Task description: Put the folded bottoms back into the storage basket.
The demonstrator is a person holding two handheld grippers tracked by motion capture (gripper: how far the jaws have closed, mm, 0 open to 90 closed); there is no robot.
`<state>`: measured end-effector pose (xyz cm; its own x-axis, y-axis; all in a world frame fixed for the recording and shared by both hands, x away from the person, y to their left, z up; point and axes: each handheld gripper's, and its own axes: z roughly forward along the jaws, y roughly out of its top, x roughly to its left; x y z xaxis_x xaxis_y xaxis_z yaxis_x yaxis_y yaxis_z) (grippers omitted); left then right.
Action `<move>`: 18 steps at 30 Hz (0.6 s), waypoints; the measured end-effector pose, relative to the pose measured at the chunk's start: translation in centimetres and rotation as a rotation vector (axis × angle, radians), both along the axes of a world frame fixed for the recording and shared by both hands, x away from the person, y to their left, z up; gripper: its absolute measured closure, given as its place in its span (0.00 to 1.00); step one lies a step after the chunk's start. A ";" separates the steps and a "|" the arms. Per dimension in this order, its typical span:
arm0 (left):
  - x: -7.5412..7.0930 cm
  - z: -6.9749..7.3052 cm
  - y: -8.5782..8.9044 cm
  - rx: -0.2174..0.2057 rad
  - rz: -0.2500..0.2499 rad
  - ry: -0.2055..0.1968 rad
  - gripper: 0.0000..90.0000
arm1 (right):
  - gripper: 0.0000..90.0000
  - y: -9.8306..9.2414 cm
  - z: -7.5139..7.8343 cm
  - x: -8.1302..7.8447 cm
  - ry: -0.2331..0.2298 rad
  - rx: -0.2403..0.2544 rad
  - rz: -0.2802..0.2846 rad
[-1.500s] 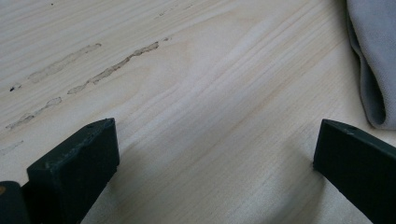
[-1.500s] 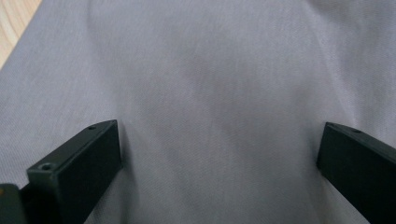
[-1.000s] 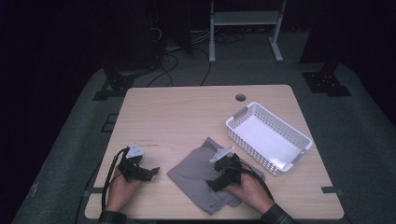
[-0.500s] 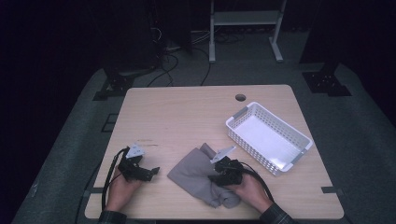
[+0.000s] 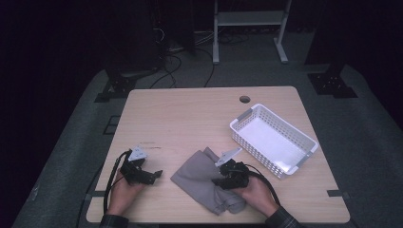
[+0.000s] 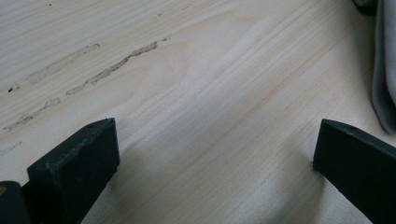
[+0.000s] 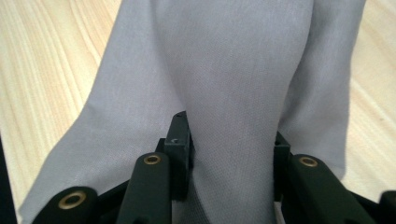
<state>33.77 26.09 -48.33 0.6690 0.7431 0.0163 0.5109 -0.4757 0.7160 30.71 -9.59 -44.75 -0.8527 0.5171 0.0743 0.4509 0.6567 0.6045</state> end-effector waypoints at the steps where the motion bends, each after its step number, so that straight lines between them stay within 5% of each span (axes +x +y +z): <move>1: 0.0 0.0 0.0 0.000 0.000 0.000 0.00 | 0.71 0.0 0.1 0.0 0.000 0.000 0.001; 18: 0.0 0.0 0.0 -0.002 0.001 0.000 0.00 | 0.71 -1.9 3.8 0.0 -0.026 0.050 -0.017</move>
<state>33.77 26.09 -48.34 0.6686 0.7435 0.0154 0.5110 -0.4743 0.7169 30.69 -11.50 -40.91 -0.8456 0.5279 0.0786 0.4458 0.6177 0.6478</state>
